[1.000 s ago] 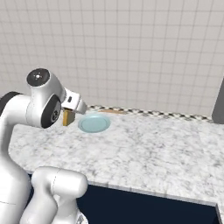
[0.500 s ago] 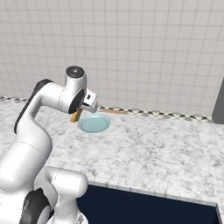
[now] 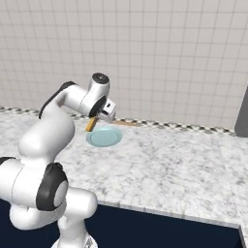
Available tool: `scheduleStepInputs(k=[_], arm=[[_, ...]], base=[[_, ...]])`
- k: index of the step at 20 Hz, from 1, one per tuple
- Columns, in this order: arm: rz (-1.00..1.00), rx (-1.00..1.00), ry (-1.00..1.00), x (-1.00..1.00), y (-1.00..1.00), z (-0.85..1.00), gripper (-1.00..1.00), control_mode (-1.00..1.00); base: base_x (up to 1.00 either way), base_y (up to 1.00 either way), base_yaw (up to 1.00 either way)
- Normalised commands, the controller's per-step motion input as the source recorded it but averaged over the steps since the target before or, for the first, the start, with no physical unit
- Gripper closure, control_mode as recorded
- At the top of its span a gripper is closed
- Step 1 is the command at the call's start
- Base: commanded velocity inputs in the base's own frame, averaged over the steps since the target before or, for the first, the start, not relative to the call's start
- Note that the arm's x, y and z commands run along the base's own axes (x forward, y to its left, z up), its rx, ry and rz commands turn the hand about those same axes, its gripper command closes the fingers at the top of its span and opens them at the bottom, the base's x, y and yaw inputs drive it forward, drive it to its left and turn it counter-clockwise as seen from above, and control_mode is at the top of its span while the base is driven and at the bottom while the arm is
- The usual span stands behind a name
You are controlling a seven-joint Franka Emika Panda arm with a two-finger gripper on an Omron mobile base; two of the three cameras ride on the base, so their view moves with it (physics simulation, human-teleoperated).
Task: Start the toaster. Once the lever pops up, take the bread to the plate on the dining counter.
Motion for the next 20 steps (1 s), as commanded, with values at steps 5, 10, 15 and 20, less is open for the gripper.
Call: scheduleStepInputs(k=[5,10,15,20], arm=[[0.01,0.04,0.13,0.49,-0.01,-0.28,1.00,-1.00],[0.02,0.07,0.12,0.40,-0.05,-0.24,1.00,-1.00],[0.03,0.06,0.02,0.31,-0.04,-0.45,1.00,-1.00],[0.03,0.01,0.00,0.37,0.00,-0.60,1.00,-1.00]], base=[[0.00,0.00,0.00],[0.00,0.00,0.00],[0.00,0.00,0.00],[0.00,0.00,0.00]])
